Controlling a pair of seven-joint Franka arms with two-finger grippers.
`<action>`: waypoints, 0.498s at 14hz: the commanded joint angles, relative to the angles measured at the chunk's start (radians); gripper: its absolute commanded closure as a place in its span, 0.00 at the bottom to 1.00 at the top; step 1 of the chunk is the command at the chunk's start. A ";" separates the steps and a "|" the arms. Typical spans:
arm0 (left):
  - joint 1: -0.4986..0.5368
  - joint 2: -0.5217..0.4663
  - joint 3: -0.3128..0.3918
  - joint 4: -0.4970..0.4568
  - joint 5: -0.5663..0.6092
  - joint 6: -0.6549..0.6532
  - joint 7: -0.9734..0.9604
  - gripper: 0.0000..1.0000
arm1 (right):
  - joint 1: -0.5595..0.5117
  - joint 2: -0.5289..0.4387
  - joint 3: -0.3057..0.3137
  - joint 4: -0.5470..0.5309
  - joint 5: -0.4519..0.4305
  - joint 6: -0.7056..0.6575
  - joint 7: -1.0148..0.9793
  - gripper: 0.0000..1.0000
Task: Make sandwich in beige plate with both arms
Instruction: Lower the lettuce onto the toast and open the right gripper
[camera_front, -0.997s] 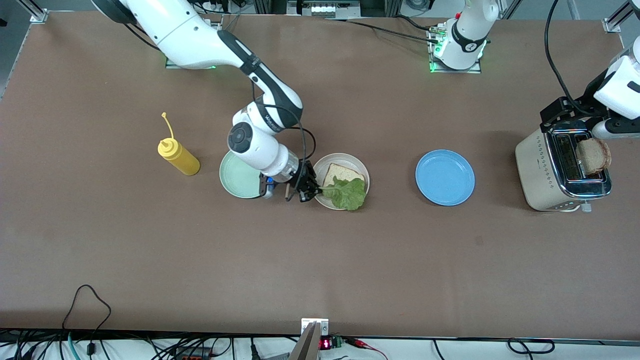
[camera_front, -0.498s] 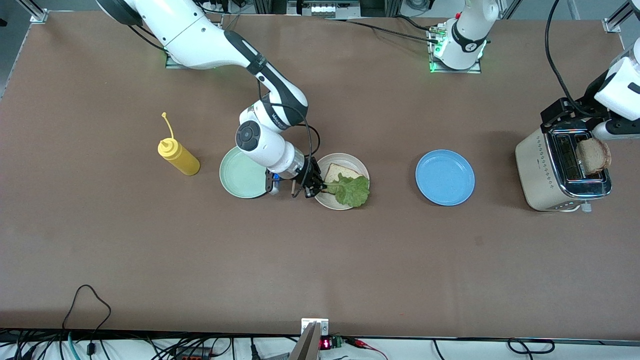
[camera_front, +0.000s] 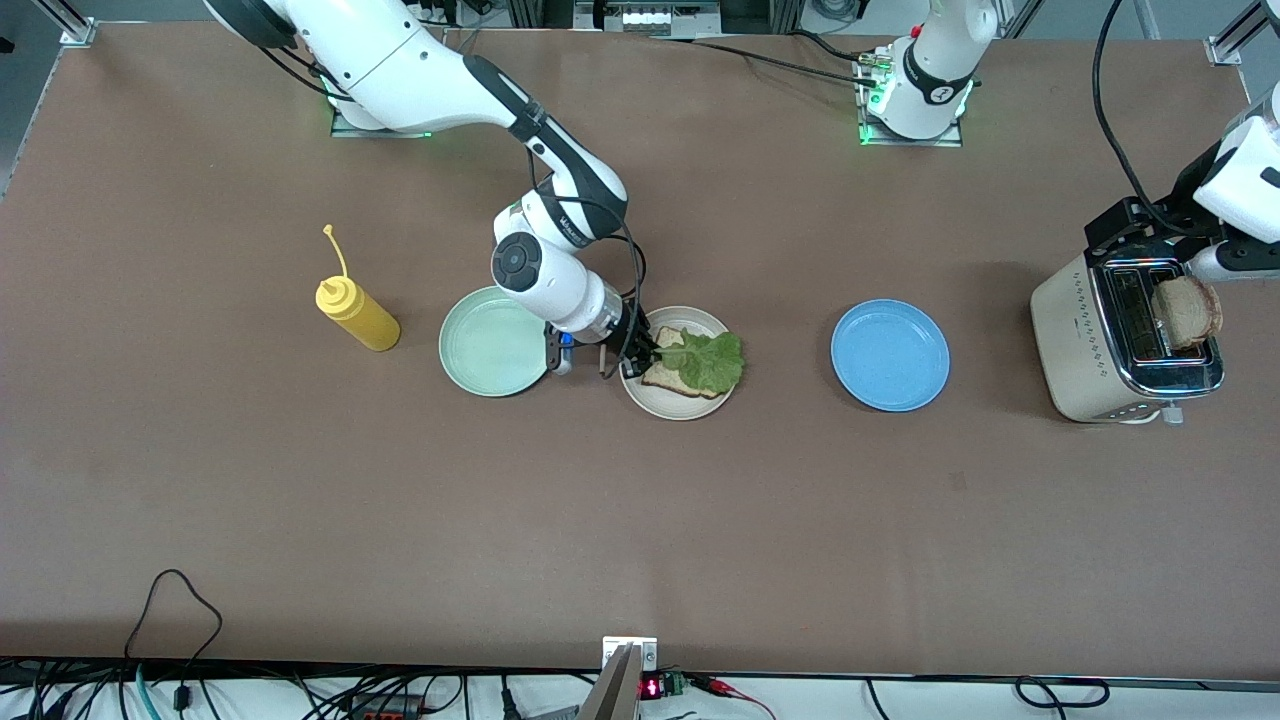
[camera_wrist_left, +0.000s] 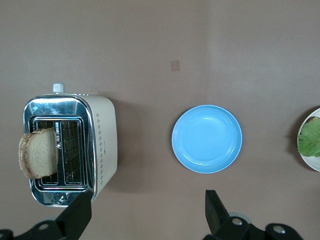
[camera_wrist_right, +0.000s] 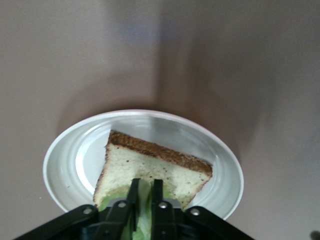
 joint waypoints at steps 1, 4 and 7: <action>0.007 0.003 -0.002 -0.002 -0.014 0.006 0.007 0.00 | 0.004 -0.016 -0.005 -0.016 0.004 -0.004 -0.008 0.31; 0.007 0.003 -0.002 0.000 -0.014 0.006 0.007 0.00 | -0.007 -0.042 -0.007 -0.016 0.002 -0.035 -0.010 0.00; 0.003 0.005 -0.010 0.006 -0.012 0.005 0.007 0.00 | -0.077 -0.174 -0.010 -0.015 0.004 -0.232 -0.051 0.00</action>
